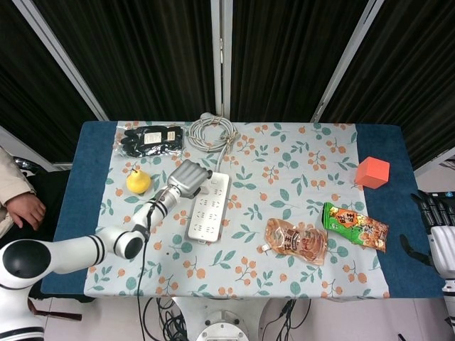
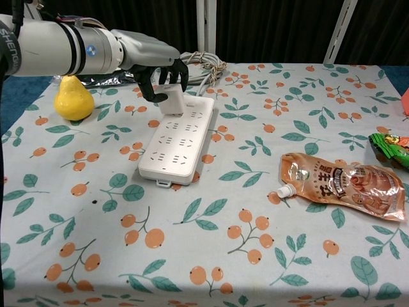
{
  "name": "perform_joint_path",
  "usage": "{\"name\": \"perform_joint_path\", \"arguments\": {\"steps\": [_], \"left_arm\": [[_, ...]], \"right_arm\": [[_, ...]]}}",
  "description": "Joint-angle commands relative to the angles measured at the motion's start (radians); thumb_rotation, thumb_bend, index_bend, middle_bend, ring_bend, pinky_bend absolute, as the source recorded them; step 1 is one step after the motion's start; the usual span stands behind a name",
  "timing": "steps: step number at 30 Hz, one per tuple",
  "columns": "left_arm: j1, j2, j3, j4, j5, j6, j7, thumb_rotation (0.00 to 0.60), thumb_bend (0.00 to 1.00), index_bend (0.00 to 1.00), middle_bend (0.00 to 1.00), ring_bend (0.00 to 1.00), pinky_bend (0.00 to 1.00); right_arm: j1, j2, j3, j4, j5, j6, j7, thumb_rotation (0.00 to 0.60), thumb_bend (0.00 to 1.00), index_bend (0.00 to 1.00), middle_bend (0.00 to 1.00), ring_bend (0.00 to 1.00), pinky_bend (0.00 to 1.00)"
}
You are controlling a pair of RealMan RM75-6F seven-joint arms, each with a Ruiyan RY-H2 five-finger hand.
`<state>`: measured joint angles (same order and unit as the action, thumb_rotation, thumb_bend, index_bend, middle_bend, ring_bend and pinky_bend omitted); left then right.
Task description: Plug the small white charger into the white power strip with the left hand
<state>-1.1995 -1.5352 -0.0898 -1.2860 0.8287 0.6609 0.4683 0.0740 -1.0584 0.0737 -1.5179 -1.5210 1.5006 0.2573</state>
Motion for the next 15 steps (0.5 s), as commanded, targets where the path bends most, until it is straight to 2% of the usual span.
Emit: {"name": "perform_joint_path", "arguments": {"steps": [1,5,8,11,15], "left_arm": [[0.013,0.024,-0.008,-0.037,0.011,0.027,-0.01,0.6,0.45,0.28,0.35,0.32,0.47],[0.062,0.067,-0.051,-0.117,0.044,0.1,-0.095,0.6,0.45,0.28,0.35,0.32,0.46],[0.132,0.058,-0.131,-0.156,0.072,0.157,-0.299,0.6,0.45,0.33,0.38,0.34,0.48],[0.202,0.013,-0.221,-0.147,0.093,0.18,-0.569,0.6,0.47,0.45,0.49,0.45,0.55],[0.247,-0.044,-0.297,-0.102,0.096,0.157,-0.812,0.6,0.49,0.65,0.68,0.6,0.65]], "right_arm": [[0.0,0.001,0.001,-0.001,0.0,0.001,0.0,0.6,0.3,0.0,0.0,0.0,0.0],[0.0,0.002,0.001,0.0,-0.002,0.002,0.002,0.6,0.3,0.0,0.0,0.0,0.0],[0.002,-0.001,-0.001,0.002,-0.006,-0.001,0.005,0.6,0.3,0.0,0.0,0.0,0.0],[0.005,-0.003,-0.002,0.003,-0.011,-0.001,0.005,0.6,0.3,0.0,0.0,0.0,0.0],[0.005,0.002,-0.001,-0.002,-0.014,0.003,0.0,0.6,0.3,0.0,0.0,0.0,0.0]]}}
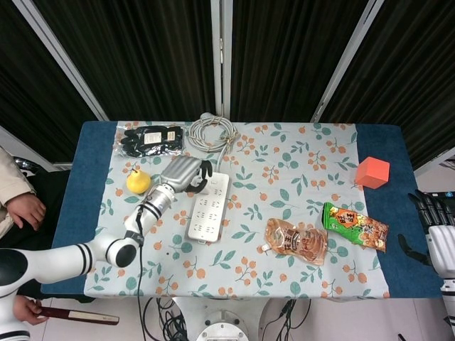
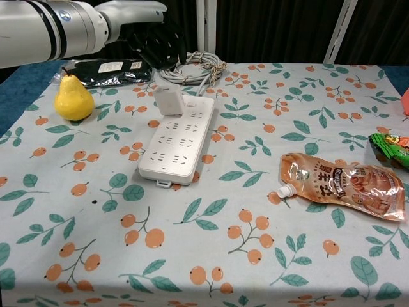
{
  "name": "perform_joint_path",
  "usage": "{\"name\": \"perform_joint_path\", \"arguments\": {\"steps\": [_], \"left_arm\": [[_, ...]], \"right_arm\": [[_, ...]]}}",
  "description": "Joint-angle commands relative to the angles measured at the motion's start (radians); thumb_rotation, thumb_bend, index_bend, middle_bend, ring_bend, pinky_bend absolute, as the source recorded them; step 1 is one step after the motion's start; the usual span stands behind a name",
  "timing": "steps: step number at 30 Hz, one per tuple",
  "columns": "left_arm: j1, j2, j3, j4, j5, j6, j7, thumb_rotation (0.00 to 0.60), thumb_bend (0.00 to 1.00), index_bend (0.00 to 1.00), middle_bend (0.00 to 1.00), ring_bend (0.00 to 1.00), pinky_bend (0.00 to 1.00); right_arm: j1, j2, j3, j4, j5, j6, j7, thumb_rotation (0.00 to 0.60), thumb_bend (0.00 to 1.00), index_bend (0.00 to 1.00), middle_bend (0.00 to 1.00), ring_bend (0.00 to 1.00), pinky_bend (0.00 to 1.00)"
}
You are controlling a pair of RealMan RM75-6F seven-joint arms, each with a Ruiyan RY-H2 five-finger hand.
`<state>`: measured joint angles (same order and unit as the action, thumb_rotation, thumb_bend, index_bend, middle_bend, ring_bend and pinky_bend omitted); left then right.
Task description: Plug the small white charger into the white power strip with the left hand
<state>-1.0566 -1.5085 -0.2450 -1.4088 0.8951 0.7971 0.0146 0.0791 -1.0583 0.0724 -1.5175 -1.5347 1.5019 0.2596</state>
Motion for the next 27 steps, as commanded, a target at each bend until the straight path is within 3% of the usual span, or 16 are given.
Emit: {"name": "perform_joint_path", "arguments": {"steps": [1,4,9,20,27], "left_arm": [[0.112,-0.084,-0.16,0.03,0.023,0.008,-0.415,0.6,0.5,0.69,0.72,0.64,0.67],[0.135,-0.119,-0.22,0.056,-0.004,-0.057,-0.593,0.6,0.56,0.77,0.84,0.74,0.72],[0.154,-0.166,-0.27,0.111,0.006,-0.155,-0.775,0.6,0.62,0.81,0.9,0.79,0.77],[0.183,-0.262,-0.367,0.167,0.005,-0.228,-0.996,0.6,0.67,0.88,0.99,0.89,0.87],[0.199,-0.296,-0.38,0.199,0.05,-0.258,-1.057,0.6,0.67,0.89,0.99,0.89,0.87]], "right_arm": [[0.0,0.003,0.001,-0.003,-0.001,0.002,-0.004,0.6,0.3,0.0,0.0,0.0,0.0],[0.0,0.006,0.001,-0.008,-0.002,0.004,-0.009,0.6,0.3,0.0,0.0,0.0,0.0],[0.0,0.006,0.0,-0.01,0.002,0.0,-0.011,0.6,0.3,0.0,0.0,0.0,0.0],[0.0,0.008,0.001,-0.012,0.008,-0.004,-0.015,0.6,0.3,0.0,0.0,0.0,0.0],[-0.001,0.009,0.001,-0.014,0.011,-0.003,-0.018,0.6,0.3,0.0,0.0,0.0,0.0]]}}
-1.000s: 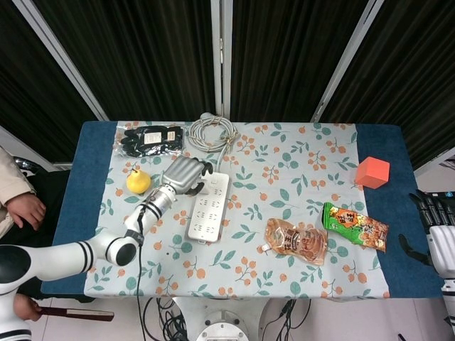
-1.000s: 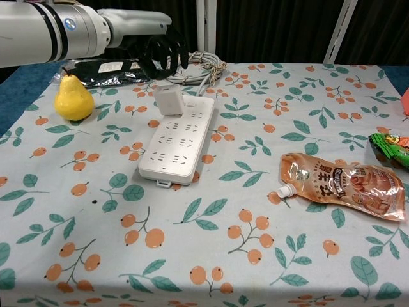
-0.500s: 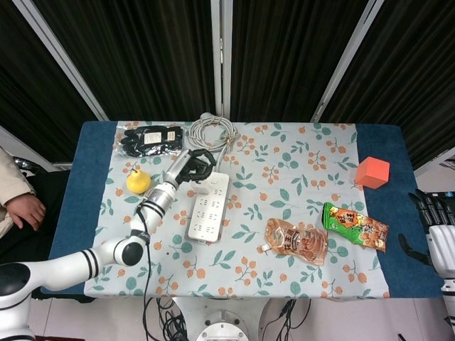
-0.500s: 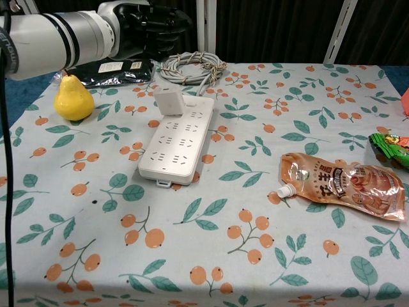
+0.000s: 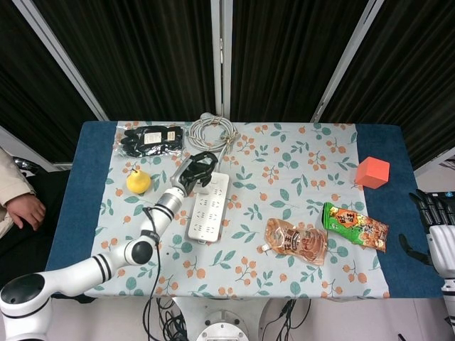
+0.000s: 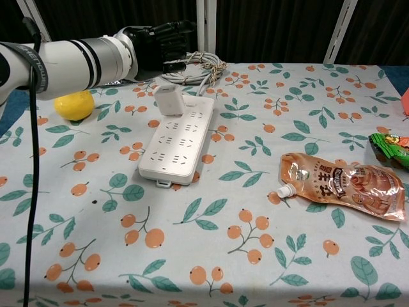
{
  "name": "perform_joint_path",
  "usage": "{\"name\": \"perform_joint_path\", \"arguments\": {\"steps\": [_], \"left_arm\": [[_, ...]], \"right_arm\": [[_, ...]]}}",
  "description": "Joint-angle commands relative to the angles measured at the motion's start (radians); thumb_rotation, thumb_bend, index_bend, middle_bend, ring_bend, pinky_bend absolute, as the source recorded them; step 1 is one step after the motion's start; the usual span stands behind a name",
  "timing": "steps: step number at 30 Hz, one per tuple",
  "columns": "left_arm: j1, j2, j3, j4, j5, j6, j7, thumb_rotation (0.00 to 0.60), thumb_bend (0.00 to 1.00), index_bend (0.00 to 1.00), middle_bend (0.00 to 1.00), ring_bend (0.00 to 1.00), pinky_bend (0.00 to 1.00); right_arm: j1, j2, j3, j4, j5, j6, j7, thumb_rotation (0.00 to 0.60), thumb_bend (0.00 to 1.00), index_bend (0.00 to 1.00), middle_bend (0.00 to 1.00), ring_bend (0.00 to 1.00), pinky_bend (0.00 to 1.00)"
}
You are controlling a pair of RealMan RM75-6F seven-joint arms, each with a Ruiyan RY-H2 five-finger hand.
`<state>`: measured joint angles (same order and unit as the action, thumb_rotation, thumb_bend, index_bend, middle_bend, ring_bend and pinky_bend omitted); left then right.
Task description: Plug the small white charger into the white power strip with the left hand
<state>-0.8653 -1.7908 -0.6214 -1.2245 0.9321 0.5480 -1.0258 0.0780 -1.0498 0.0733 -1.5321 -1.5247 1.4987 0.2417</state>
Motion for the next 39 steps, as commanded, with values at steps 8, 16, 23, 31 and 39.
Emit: {"name": "perform_joint_path", "arguments": {"steps": [8,16,23,31,39], "left_arm": [[0.014,-0.049,-0.016,0.03,0.036,-0.017,-0.051,0.6,0.67,0.89,0.99,0.89,0.87],[0.014,-0.068,-0.019,0.05,0.057,-0.025,-0.061,0.6,0.67,0.89,0.99,0.89,0.87],[0.012,-0.079,-0.016,0.062,0.063,-0.038,-0.062,0.6,0.67,0.89,0.99,0.89,0.87],[0.009,-0.095,-0.014,0.068,0.065,-0.052,-0.059,0.6,0.67,0.89,0.99,0.89,0.87],[0.007,-0.1,-0.022,0.07,0.06,-0.056,-0.051,0.6,0.67,0.89,0.99,0.89,0.87]], "right_arm": [[0.0,-0.001,0.001,-0.002,0.0,0.0,-0.004,0.6,0.3,0.0,0.0,0.0,0.0],[-0.001,0.0,0.0,-0.002,0.005,-0.001,-0.004,0.6,0.3,0.0,0.0,0.0,0.0],[-0.001,0.0,0.001,-0.003,0.005,-0.003,-0.005,0.6,0.3,0.0,0.0,0.0,0.0],[-0.004,-0.001,0.0,0.0,0.006,-0.001,-0.002,0.6,0.3,0.0,0.0,0.0,0.0],[-0.005,-0.002,0.0,0.006,0.008,-0.001,0.005,0.6,0.3,0.0,0.0,0.0,0.0]]}}
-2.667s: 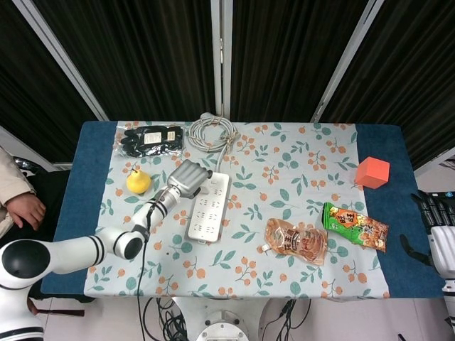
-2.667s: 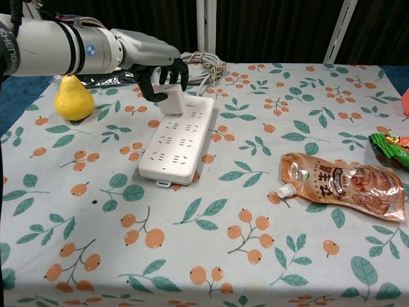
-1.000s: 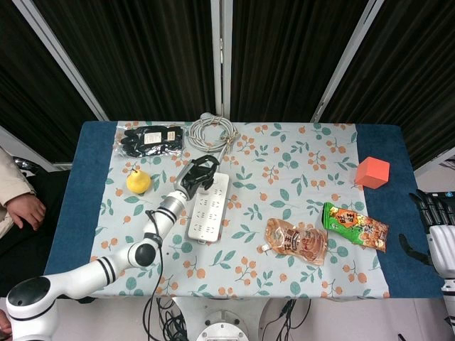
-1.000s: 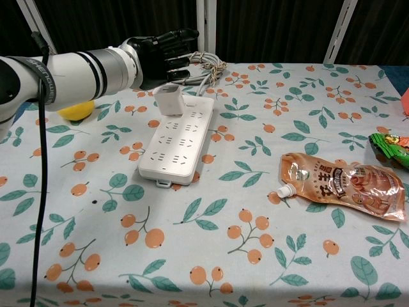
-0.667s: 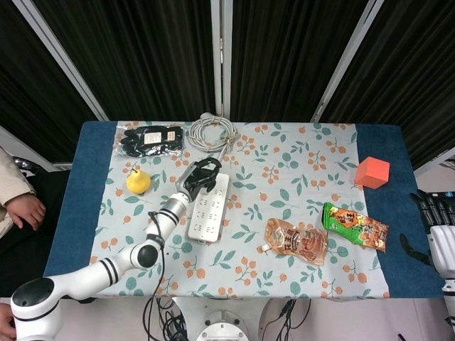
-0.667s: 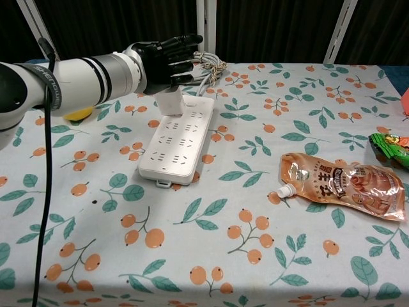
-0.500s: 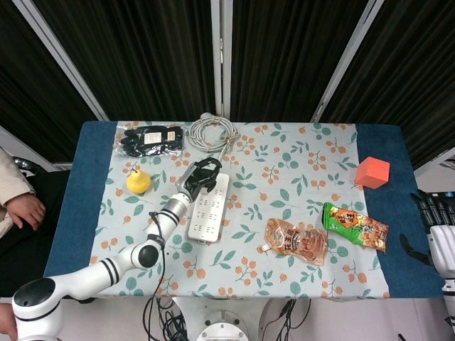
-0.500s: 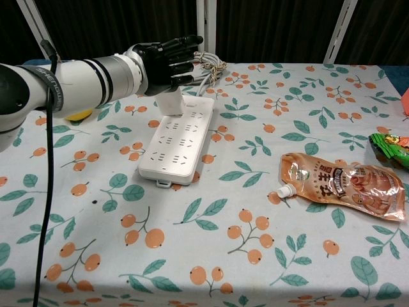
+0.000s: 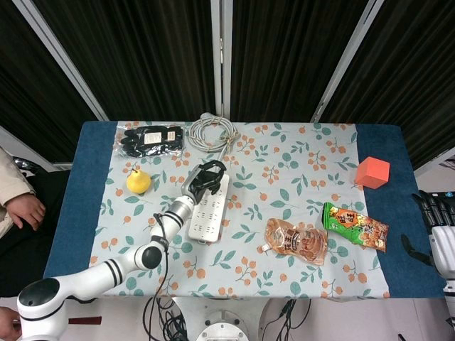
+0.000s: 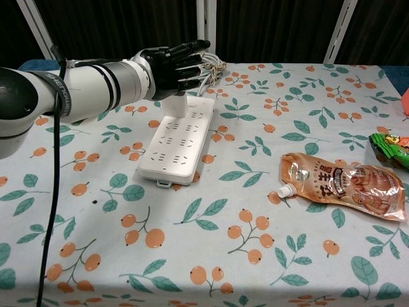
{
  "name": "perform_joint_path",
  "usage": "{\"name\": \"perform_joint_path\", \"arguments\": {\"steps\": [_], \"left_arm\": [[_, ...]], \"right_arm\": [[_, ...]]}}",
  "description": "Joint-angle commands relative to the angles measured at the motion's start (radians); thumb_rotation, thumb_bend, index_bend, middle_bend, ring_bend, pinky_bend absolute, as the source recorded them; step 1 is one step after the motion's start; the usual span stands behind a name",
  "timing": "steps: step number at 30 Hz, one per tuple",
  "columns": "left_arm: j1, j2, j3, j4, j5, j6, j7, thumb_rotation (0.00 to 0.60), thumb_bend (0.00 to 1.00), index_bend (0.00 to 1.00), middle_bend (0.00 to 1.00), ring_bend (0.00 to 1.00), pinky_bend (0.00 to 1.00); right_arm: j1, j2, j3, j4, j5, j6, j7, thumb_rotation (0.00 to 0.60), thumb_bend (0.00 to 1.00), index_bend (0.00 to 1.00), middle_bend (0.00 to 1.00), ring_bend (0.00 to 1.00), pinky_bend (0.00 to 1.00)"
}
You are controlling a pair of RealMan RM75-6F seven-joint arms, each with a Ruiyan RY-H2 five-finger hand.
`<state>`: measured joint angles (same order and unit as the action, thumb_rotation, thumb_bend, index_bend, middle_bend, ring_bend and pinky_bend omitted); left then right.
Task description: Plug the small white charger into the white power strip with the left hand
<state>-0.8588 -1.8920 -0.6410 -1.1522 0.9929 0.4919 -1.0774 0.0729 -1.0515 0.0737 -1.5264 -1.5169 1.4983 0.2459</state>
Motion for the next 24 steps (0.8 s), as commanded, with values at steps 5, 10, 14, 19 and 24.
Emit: {"name": "perform_joint_path", "arguments": {"steps": [5,10,14,19,24], "left_arm": [[0.01,0.018,-0.02,-0.029,0.009,0.015,0.003,0.6,0.67,0.88,0.98,0.88,0.87],[0.045,0.098,-0.036,-0.123,0.074,0.065,0.028,0.6,0.67,0.84,0.91,0.82,0.84],[0.095,0.203,-0.013,-0.206,0.162,0.125,0.095,0.6,0.65,0.76,0.82,0.73,0.76],[0.178,0.375,0.087,-0.254,0.336,0.281,0.354,0.6,0.57,0.56,0.64,0.54,0.59],[0.297,0.506,0.162,-0.282,0.384,0.516,0.791,0.6,0.35,0.42,0.53,0.41,0.39]], "right_arm": [[0.0,0.0,0.001,0.002,-0.001,0.001,0.003,0.6,0.3,0.0,0.0,0.0,0.0],[-0.003,0.004,0.002,0.001,-0.003,0.01,0.007,0.6,0.3,0.0,0.0,0.0,0.0],[0.0,0.005,0.001,0.005,-0.013,0.01,0.014,0.6,0.3,0.0,0.0,0.0,0.0],[0.013,0.006,0.0,0.016,-0.025,-0.002,0.032,0.6,0.3,0.0,0.0,0.0,0.0],[0.026,0.006,0.0,0.029,-0.03,-0.02,0.051,0.6,0.3,0.0,0.0,0.0,0.0]]}}
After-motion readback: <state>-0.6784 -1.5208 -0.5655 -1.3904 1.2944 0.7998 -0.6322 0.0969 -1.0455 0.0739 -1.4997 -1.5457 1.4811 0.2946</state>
